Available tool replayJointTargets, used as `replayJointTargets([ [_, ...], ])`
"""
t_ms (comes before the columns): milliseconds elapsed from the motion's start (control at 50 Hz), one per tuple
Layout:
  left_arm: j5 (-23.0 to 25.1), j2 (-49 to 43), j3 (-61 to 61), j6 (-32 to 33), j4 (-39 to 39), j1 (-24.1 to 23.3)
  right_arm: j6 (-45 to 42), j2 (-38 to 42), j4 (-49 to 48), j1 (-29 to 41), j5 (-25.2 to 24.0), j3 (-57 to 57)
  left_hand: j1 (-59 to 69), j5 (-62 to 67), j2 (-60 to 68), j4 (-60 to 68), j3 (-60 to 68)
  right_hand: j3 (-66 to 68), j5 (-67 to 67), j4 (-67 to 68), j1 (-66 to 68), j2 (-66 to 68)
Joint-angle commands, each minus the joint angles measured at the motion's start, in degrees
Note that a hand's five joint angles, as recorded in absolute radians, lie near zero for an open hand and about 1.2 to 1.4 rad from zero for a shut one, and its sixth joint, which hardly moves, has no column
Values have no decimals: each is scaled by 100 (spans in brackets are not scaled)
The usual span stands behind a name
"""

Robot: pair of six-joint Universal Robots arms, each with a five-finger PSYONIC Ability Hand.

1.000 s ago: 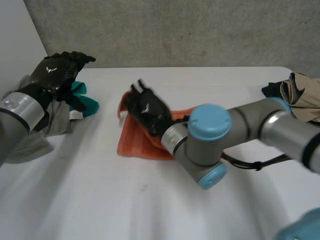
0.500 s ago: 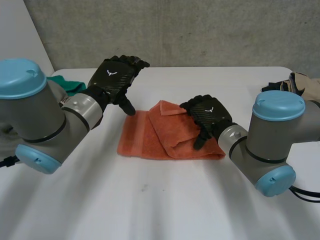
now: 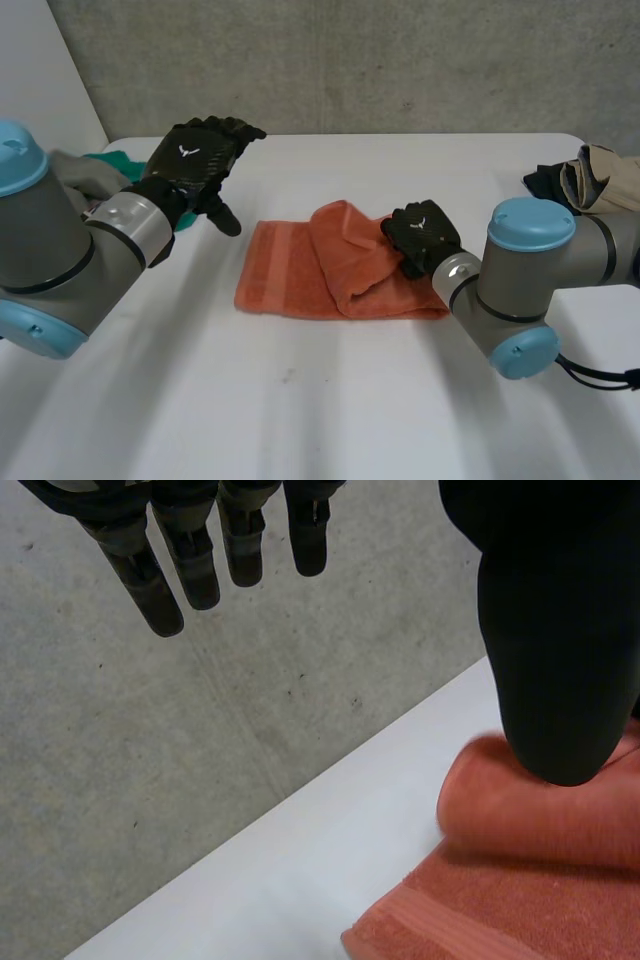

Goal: Fold the laundry.

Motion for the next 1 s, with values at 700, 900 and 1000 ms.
replayJointTargets([
  [700,385,947,-558,-548,236,905,562,-854,-102,1063,-511,-507,-111,-260,-176,-163,-203,-5235,-5153,-5221,-5082,-5308],
  [900,754,-441,179,-443,-134,-264,686,-793,1190,482,350,-5,-111,-260,-176,-163,-203,-5035,-4953,-5021,-4882,-5108],
  [1000,640,-1461,909,-39,-406,-625,668,-723,1261,386,298,355,-111,-260,-176,-163,-203,-4444,-4362,-4430,-4291,-4517],
])
